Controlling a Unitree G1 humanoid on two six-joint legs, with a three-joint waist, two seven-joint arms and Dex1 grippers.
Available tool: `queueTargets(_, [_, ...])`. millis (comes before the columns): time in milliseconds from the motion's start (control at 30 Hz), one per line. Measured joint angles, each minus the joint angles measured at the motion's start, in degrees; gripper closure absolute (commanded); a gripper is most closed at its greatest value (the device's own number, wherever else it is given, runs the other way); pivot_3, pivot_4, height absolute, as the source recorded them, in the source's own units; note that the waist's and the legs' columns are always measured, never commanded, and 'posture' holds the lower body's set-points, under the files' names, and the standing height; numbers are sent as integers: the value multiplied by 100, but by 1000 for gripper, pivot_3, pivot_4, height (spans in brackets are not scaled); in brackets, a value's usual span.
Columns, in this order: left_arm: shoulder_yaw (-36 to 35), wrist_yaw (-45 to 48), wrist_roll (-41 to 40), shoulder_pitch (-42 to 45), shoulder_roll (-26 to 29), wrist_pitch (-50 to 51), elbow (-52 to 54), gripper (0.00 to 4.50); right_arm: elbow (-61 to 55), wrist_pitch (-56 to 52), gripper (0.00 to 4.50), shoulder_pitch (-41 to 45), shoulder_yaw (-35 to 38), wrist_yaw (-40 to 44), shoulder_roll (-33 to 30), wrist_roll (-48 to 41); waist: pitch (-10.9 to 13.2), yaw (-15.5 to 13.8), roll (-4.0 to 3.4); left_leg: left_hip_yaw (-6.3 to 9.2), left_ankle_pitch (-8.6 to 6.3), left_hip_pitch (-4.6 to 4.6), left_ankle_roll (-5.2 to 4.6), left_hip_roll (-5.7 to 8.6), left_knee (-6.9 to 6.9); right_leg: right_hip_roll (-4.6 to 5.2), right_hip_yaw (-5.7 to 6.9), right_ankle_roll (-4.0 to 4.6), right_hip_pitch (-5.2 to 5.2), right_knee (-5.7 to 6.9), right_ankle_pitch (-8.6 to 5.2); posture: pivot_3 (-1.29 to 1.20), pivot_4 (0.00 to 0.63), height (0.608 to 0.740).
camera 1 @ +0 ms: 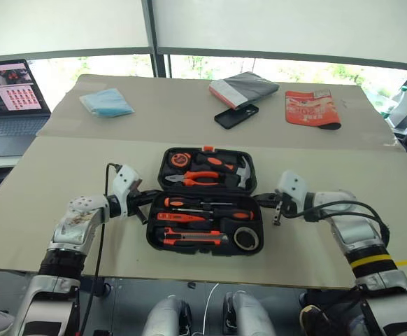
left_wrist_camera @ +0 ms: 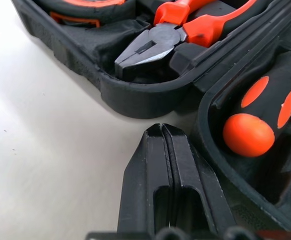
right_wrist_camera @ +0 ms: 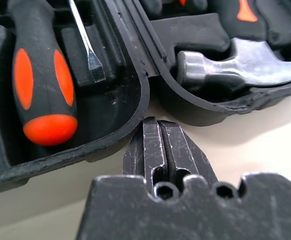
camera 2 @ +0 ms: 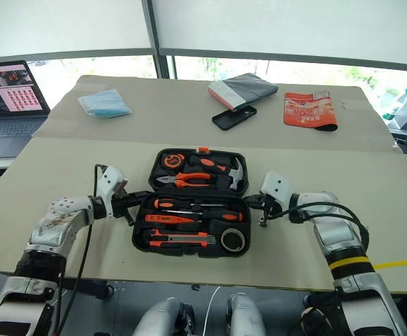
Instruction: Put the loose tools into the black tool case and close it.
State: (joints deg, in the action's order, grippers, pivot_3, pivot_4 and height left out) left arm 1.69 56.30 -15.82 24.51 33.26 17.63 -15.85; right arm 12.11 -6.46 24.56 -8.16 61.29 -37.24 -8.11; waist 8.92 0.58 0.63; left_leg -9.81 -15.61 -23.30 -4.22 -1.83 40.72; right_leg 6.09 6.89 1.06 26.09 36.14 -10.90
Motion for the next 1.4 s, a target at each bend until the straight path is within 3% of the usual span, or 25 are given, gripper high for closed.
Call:
queueTargets(300, [78,284,25,-242,49,23,351,4437,-761,-394,4500,-666,279,-49,-83,-162,0,-15,0,2,-3,-4,-5,4,0,7,4,17,0,-4,11,0,150,740])
queueTargets(333, [75,278,3,-247,49,102,383,4480,-812,-461,4212,-747,394,-14,-81,-330,1,-23,1,3,-3,-6,-5,4,1,7,4,17,1,-4,11,0,150,740])
queueTargets(400, [31,279,-88,-257,137,467,481,3944,-1018,-611,3777,-834,601,81,-148,-636,0,-23,1,3,-3,-5,-5,3,2,5,3,15,2,-3,9,0,150,740])
queueTargets(600, [-208,296,-486,-139,758,1913,910,2012,-1518,-1623,1706,-1162,1072,432,-1088,-1171,2,-30,3,14,-3,-4,-6,1,2,11,-1,-15,0,-2,-9,0,150,740])
queueTargets(667, [-332,388,-788,170,1063,2816,883,1237,-1706,-2663,1003,-1072,1352,163,-1329,-1473,2,-43,4,16,-3,-5,-5,1,5,11,0,-8,1,-1,-3,0,150,740])
queueTargets(767, [-333,355,-954,785,1084,3491,717,218,-1778,-4008,3,-398,1352,-464,-1448,-1559,3,-40,5,15,-7,-9,9,2,8,20,-2,-4,7,0,3,0,150,740])
queueTargets(867, [-281,-17,-872,1664,811,3873,68,105,-1705,-5602,0,664,1383,-751,-1289,-2110,3,-49,6,21,5,-11,-8,2,5,13,-4,9,4,-4,8,0,150,740])
queueTargets(1033, [-4,-622,-558,2643,127,4225,-1111,105,-712,-7296,0,1984,938,-1543,-714,-2018,3,-43,7,16,10,-34,-15,8,9,-11,8,45,16,-2,31,0,150,740])
queueTargets(1400, [525,-439,-178,3032,16,4243,-1812,105,496,-7798,0,2715,-4,-2030,-120,-1746,4,15,7,8,11,-47,-13,17,9,-28,18,27,25,-1,22,0,150,740])
